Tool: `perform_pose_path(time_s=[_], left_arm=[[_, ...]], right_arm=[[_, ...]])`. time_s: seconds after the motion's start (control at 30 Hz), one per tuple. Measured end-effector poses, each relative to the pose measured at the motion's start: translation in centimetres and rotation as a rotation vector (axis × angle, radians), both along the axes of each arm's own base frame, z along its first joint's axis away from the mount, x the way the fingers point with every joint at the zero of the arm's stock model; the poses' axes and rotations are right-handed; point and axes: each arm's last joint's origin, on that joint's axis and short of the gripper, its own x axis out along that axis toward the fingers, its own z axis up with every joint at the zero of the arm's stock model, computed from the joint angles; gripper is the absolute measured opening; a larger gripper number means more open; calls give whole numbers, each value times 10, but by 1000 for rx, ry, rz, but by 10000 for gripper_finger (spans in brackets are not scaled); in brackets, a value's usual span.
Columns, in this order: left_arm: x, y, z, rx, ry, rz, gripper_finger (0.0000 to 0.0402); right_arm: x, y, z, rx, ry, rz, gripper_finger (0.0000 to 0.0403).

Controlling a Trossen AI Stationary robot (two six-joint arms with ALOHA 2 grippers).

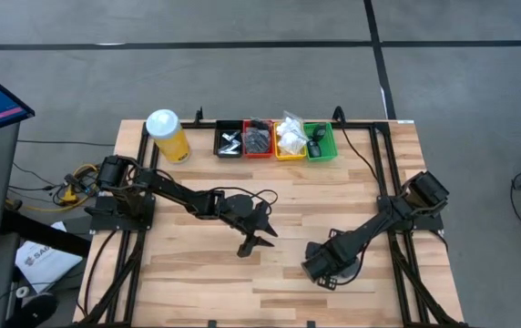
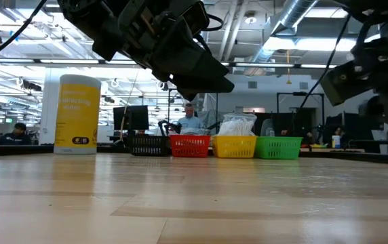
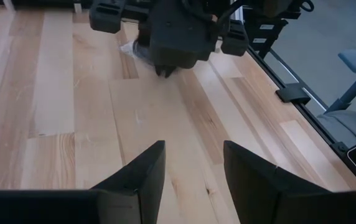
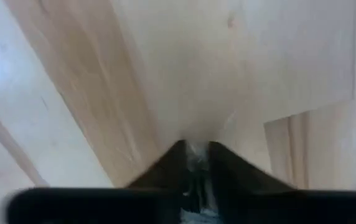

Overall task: Pick & Place Travel size toiletries
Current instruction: Put the hairbrush into the red bin

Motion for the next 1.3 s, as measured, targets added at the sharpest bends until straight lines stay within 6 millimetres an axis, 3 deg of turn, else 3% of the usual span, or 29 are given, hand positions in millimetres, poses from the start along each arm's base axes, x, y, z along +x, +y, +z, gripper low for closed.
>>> perform_pose_path(time_s=[0.07,0.23,0.83,1.3], left_arm=[[0,0,0,0,0,0,154],[0,0,0,0,0,0,154],[1,2,0,6,-7,2,154],[2,4,3,221,-132,-93,154]], right_arm=[[0,0,0,-1,3,23,14],[5,2,6,4,-10,71,4],[58,-1,79,-175,-271,256,0],[82,9,122,-170,-467,421,0]])
